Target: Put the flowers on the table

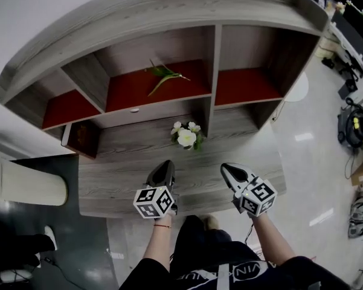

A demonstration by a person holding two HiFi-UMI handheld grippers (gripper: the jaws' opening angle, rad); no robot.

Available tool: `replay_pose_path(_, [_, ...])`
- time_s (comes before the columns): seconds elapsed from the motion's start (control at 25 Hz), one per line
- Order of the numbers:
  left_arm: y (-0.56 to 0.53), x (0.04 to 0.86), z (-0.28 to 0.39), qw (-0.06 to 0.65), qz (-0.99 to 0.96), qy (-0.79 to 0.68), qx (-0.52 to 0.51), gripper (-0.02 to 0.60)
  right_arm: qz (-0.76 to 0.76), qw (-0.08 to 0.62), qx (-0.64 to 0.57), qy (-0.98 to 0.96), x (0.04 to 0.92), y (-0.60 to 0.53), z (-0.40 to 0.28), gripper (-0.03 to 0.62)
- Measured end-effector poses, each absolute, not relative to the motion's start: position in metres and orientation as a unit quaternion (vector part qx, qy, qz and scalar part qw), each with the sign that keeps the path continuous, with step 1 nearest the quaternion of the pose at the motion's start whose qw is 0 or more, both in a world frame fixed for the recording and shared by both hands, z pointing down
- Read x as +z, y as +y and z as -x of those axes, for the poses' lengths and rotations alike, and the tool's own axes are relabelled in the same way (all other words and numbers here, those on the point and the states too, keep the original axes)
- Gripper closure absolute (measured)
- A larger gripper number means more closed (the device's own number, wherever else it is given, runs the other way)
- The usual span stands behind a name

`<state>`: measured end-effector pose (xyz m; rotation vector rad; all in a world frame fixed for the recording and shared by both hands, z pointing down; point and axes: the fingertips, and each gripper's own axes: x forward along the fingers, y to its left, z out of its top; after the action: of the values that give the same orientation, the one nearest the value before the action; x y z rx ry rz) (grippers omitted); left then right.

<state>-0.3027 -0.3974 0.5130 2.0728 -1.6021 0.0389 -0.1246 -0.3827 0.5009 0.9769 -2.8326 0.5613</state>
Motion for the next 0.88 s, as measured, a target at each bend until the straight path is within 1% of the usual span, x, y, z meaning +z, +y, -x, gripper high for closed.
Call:
replay_pose_path(0.32, [-0.381, 0.473, 0.316, 0.187, -0.772, -0.607, 0.024, 0.577, -0.310, 0.044, 0.146, -0.939, 0.472, -0.381, 0.132, 0.583])
replay_pose_path(0.88, [-0.353, 0.419, 0.337, 0.128, -0.765, -0.631, 0.000, 0.578, -0.305, 0.025, 0.101, -0.946, 0.425, -0.379, 0.139, 0.585])
